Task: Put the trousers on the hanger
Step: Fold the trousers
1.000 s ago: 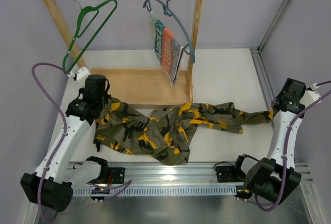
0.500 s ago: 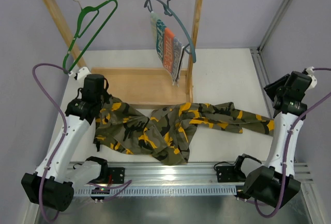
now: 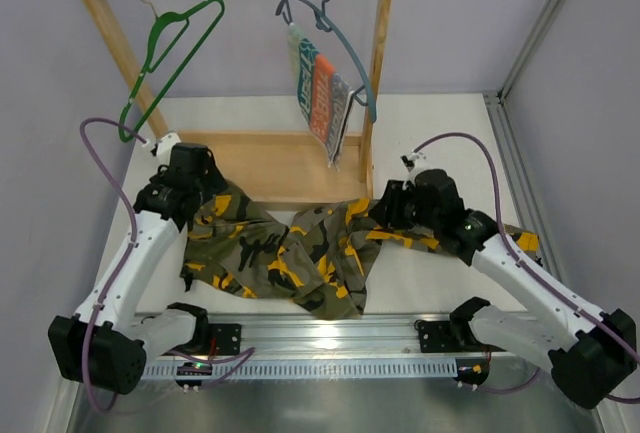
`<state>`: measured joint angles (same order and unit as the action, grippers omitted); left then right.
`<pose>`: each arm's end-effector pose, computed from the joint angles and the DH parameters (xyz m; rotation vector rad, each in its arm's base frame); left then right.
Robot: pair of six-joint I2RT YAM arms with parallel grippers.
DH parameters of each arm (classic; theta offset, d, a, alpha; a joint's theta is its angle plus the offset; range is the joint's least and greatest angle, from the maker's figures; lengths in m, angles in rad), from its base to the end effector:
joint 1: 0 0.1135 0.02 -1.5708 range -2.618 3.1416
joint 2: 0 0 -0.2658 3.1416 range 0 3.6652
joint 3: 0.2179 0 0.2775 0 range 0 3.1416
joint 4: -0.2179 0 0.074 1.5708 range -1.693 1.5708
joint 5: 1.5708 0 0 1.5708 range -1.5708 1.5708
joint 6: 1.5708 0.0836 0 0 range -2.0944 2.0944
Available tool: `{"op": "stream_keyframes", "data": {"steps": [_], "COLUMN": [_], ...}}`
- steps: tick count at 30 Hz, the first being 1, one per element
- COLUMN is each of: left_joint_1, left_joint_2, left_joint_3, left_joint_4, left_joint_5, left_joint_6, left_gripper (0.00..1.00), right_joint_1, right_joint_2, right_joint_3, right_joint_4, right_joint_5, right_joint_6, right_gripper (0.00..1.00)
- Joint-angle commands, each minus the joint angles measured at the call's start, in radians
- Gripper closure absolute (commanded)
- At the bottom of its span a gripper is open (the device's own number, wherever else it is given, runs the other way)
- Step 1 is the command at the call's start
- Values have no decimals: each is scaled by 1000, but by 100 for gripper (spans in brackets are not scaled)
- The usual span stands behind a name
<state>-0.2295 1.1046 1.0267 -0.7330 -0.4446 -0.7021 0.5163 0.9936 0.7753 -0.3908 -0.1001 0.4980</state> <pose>0.2792 -0.0283 0.2813 -0.7324 2.1642 0.0514 0.2406 0.1462 0.2462 -0.0797 2.2581 0.6712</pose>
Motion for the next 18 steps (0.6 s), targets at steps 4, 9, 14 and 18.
{"op": "stream_keyframes", "data": {"steps": [4,9,14,18], "left_joint_1": [64,319,412,440], "left_joint_2": [-48,-26,-37,-69], "left_joint_3": [24,-23,-19,-17], "left_joint_4": [-88,-60,-89,-95], "left_joint_5": [42,360,371,287], "left_joint_6": [-31,-54,-82,-123], "left_gripper": [16,18,18,16], "right_joint_1": [325,614,751,820], "right_joint_2": [-24,161,405,586], "right_joint_3": [-67,62,253,346], "right_joint_4": [315,308,230,140], "right_joint_5": [-13,30,34,89], "right_joint_6": [-160,-392,-585,-697], "right_gripper": [57,51,48,46]}}
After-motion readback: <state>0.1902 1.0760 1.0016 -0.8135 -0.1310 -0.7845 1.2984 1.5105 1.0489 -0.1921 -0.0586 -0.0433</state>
